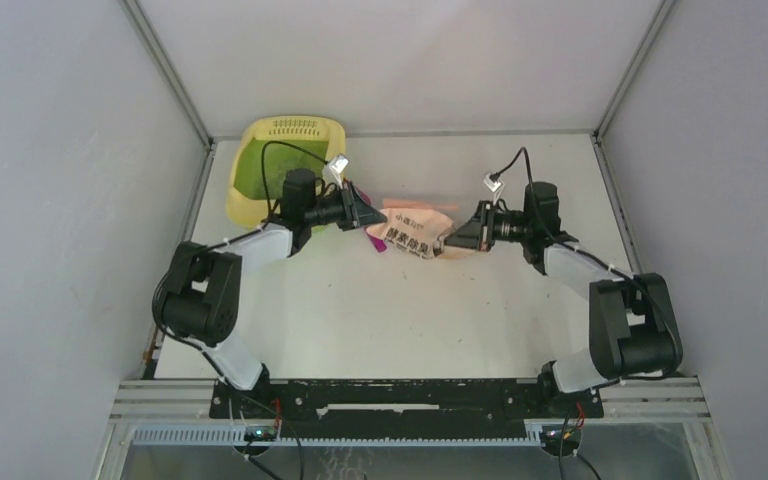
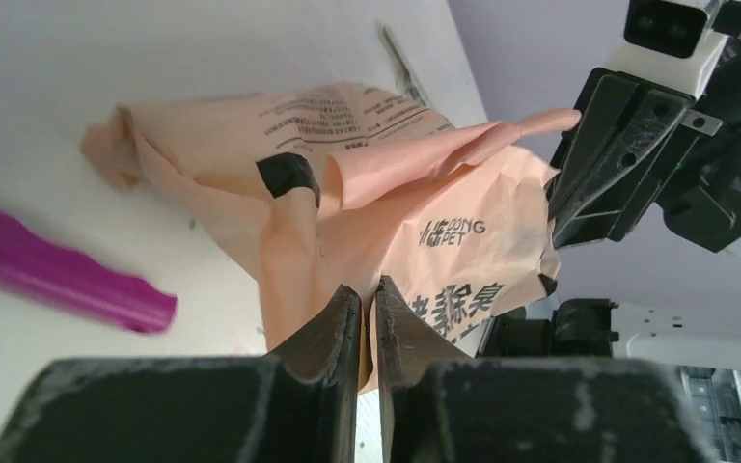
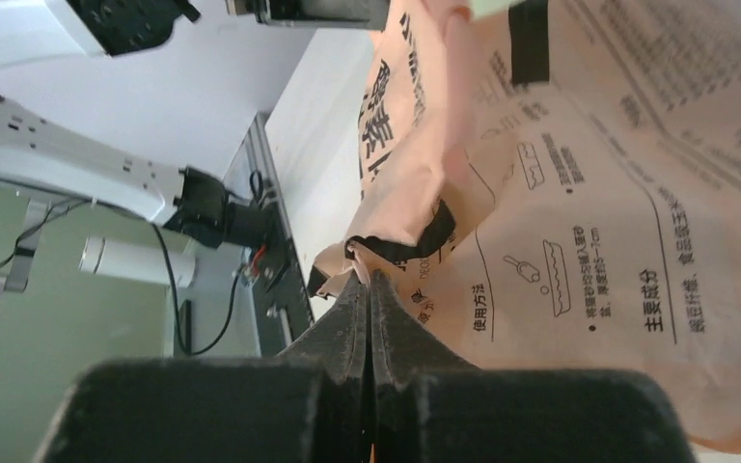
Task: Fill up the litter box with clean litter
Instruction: Close the cat litter bag at the center of the board.
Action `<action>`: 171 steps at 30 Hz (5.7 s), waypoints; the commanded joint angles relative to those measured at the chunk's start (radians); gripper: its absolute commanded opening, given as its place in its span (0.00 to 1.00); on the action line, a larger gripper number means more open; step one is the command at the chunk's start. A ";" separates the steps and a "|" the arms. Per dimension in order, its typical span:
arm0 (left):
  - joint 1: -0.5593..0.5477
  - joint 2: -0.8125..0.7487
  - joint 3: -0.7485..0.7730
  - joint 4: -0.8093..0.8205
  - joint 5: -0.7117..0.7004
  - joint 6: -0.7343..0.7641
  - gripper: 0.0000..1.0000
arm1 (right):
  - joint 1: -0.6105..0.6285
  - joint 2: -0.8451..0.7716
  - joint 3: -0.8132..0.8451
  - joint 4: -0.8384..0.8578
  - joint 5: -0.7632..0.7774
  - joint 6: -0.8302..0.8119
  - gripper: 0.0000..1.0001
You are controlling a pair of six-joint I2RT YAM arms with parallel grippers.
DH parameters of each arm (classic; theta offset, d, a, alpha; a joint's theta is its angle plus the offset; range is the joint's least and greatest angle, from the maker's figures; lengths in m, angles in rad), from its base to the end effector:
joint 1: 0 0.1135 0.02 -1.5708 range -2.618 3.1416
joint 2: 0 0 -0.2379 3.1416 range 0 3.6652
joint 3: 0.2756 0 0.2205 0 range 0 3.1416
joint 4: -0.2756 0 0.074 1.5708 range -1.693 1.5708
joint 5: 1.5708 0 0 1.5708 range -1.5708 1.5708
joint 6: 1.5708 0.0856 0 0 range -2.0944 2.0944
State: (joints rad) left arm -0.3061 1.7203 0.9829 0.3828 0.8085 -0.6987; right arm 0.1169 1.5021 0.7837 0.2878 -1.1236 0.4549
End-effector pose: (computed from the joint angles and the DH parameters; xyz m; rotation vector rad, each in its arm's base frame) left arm 0.3415 -0.1728 0.2043 0.1939 2.0758 -1.4190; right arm 0.2927 0.1121 0.2100 -0.4317 1.9810 1.4754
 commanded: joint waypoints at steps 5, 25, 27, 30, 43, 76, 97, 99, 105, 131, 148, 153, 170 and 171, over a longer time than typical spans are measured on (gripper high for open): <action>-0.093 -0.275 -0.160 -0.195 -0.189 0.156 0.14 | 0.004 -0.209 -0.158 -0.021 0.005 -0.012 0.00; -0.252 -0.374 -0.265 -0.494 -0.505 0.230 0.13 | 0.008 -0.284 -0.293 -0.492 0.276 -0.027 0.00; -0.252 -0.368 -0.265 -0.515 -0.532 0.236 0.13 | -0.002 -0.268 -0.295 -0.540 0.305 -0.045 0.00; -0.253 -0.354 -0.261 -0.537 -0.550 0.241 0.13 | -0.018 -0.226 -0.312 -0.548 0.325 -0.035 0.00; -0.300 -0.435 -0.243 -0.612 -0.598 0.224 0.13 | 0.002 -0.383 -0.361 -0.587 0.352 0.037 0.24; -0.356 -0.649 -0.184 -0.810 -0.671 0.199 0.16 | 0.421 -0.009 0.142 -0.892 1.169 0.090 0.63; -0.369 -0.638 -0.168 -0.826 -0.681 0.207 0.17 | 0.410 -0.003 0.515 -1.012 1.199 0.023 0.62; -0.369 -0.640 -0.163 -0.833 -0.682 0.210 0.17 | 0.406 0.080 0.574 -0.994 1.185 0.017 0.62; -0.370 -0.642 -0.162 -0.840 -0.683 0.214 0.17 | 0.437 0.293 0.640 -0.984 1.181 0.017 0.59; -0.375 -0.651 -0.178 -0.844 -0.689 0.211 0.17 | 0.628 0.331 0.729 -1.064 1.332 0.061 0.60; -0.376 -0.649 -0.179 -0.852 -0.684 0.216 0.18 | 0.679 0.372 0.508 -0.986 1.333 0.117 0.56; -0.376 -0.659 -0.166 -0.876 -0.691 0.221 0.18 | 0.638 0.207 0.504 -1.062 1.391 0.089 0.57; -0.391 -0.674 -0.124 -0.906 -0.681 0.202 0.19 | 0.377 0.081 0.179 -0.876 1.278 0.024 0.57; -0.395 -0.679 -0.120 -0.913 -0.682 0.196 0.19 | 0.379 0.096 0.156 -0.856 1.272 0.029 0.57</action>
State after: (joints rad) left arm -0.6834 1.0779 0.7921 -0.5232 0.1295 -0.4938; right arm 0.4908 1.5696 0.9989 -0.6846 0.1989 0.4988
